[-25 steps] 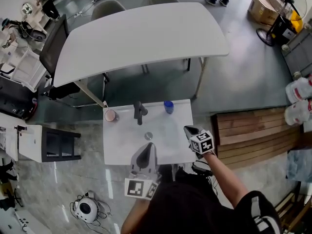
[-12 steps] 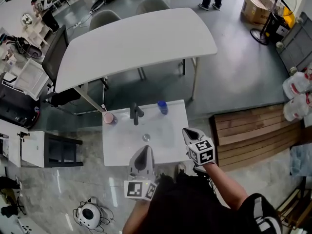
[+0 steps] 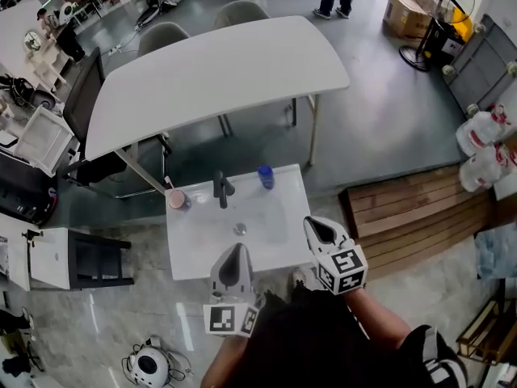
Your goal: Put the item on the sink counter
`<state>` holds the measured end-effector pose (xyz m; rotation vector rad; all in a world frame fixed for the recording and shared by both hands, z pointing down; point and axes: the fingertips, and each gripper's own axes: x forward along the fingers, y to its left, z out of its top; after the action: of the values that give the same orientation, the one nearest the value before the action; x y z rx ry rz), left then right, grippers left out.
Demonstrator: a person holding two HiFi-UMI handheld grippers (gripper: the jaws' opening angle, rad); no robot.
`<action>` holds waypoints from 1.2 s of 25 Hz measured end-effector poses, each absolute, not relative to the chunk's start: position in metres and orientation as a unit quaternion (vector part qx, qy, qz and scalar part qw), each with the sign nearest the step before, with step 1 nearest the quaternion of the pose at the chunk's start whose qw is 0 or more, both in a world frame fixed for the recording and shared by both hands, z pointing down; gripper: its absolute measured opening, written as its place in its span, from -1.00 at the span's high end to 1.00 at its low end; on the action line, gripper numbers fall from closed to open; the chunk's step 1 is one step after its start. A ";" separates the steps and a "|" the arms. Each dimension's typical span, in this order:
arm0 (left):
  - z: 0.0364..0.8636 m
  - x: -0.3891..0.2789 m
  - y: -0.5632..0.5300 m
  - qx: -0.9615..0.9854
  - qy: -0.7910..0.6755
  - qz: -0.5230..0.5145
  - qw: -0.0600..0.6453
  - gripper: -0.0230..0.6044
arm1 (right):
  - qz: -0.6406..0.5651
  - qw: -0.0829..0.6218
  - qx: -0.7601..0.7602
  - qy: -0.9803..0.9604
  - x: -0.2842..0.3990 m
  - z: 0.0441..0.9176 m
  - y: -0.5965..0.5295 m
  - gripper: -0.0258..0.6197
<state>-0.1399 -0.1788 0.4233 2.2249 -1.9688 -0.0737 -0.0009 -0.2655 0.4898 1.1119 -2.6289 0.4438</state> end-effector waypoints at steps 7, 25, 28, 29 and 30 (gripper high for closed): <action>0.426 -0.150 -0.167 0.756 -0.649 -0.020 0.084 0.88 | 0.129 0.095 0.396 -0.904 -0.003 0.455 -0.228 0.89; 0.429 -0.164 -0.152 0.771 -0.628 -0.027 0.101 0.88 | 0.133 0.088 0.403 -0.901 -0.024 0.451 -0.188 0.89; 0.433 -0.164 -0.150 0.775 -0.624 -0.019 0.095 0.88 | 0.135 0.091 0.405 -0.900 -0.024 0.455 -0.186 0.89; 0.433 -0.164 -0.150 0.776 -0.623 -0.022 0.095 0.88 | 0.135 0.091 0.405 -0.900 -0.024 0.456 -0.186 0.89; 0.433 -0.164 -0.151 0.776 -0.623 -0.024 0.096 0.88 | 0.135 0.091 0.405 -0.900 -0.024 0.456 -0.186 0.89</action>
<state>-0.1636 -0.1505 0.4326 2.2993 -1.8453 -0.0710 -0.0239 -0.1865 0.4562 1.2038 -2.6745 0.4005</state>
